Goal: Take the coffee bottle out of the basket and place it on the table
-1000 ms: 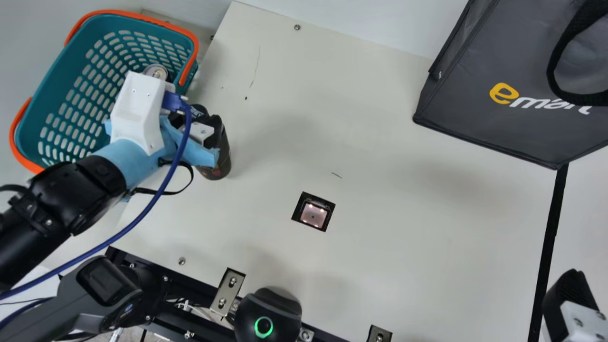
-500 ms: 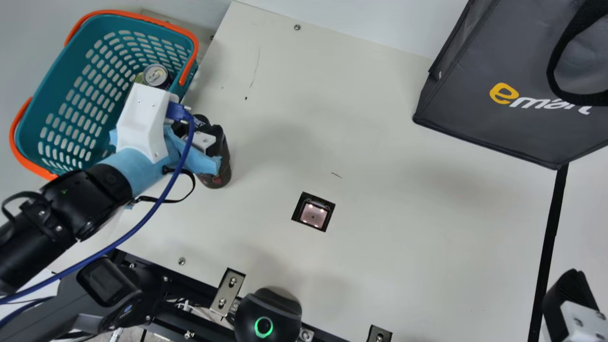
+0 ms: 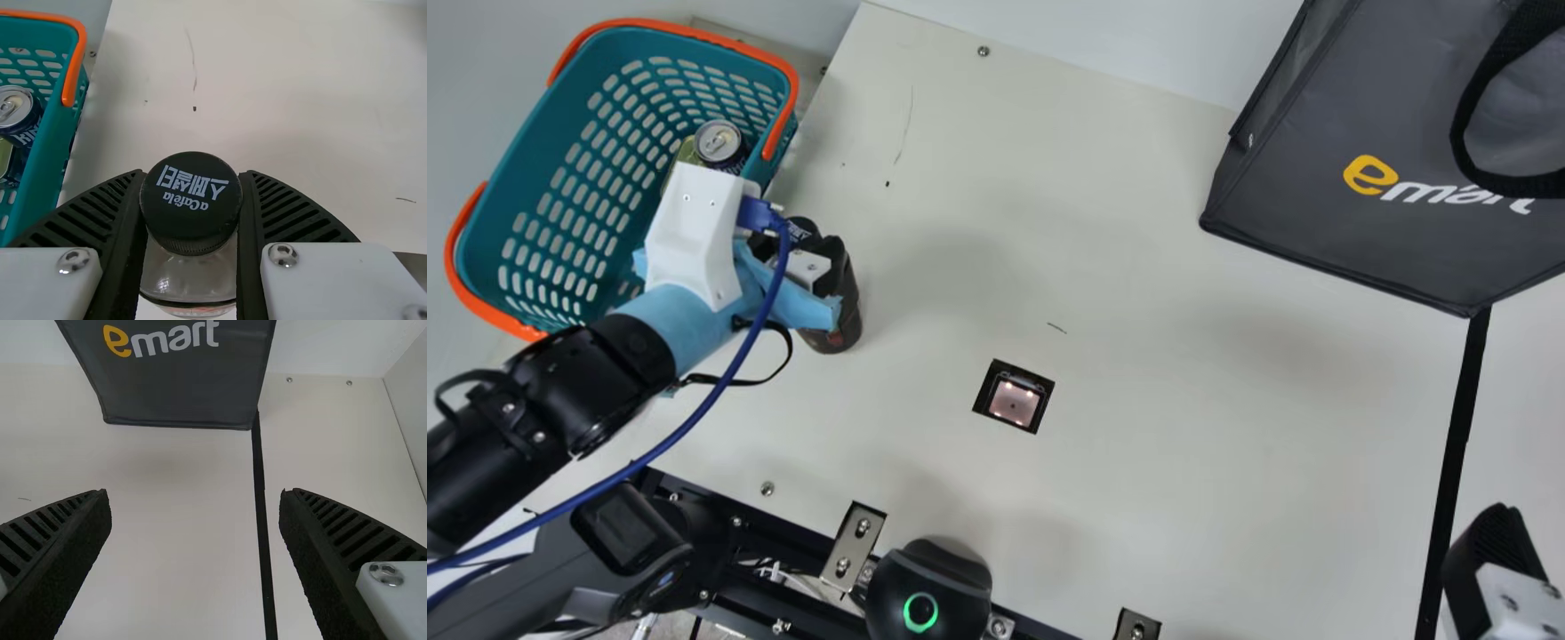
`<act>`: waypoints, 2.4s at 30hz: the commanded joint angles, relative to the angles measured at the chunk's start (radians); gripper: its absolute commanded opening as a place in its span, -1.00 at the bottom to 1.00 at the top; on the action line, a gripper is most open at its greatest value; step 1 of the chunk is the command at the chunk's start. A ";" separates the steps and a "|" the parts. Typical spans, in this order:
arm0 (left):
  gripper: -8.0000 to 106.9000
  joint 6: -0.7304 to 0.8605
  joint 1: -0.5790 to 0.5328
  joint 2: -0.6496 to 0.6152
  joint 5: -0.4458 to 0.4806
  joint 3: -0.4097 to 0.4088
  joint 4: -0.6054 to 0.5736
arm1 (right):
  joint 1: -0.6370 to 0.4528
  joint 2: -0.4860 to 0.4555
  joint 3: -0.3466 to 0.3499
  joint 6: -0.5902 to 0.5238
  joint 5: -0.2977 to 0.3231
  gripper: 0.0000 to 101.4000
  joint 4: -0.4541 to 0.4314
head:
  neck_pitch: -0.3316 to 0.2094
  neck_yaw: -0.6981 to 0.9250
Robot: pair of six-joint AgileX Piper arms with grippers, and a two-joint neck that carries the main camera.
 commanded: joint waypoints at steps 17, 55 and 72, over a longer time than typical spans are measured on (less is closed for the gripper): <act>0.71 -0.011 -0.030 -0.003 0.061 -0.064 0.006 | 0.000 0.000 0.000 0.000 0.000 0.79 0.000 | -0.026 0.002; 0.71 -0.014 -0.004 -0.017 0.117 -0.175 0.035 | 0.000 0.000 0.000 0.000 -0.001 0.79 0.000 | -0.026 0.002; 0.71 -0.014 -0.004 -0.017 0.117 -0.175 0.035 | 0.000 0.000 0.000 0.000 -0.001 0.79 0.000 | -0.026 0.002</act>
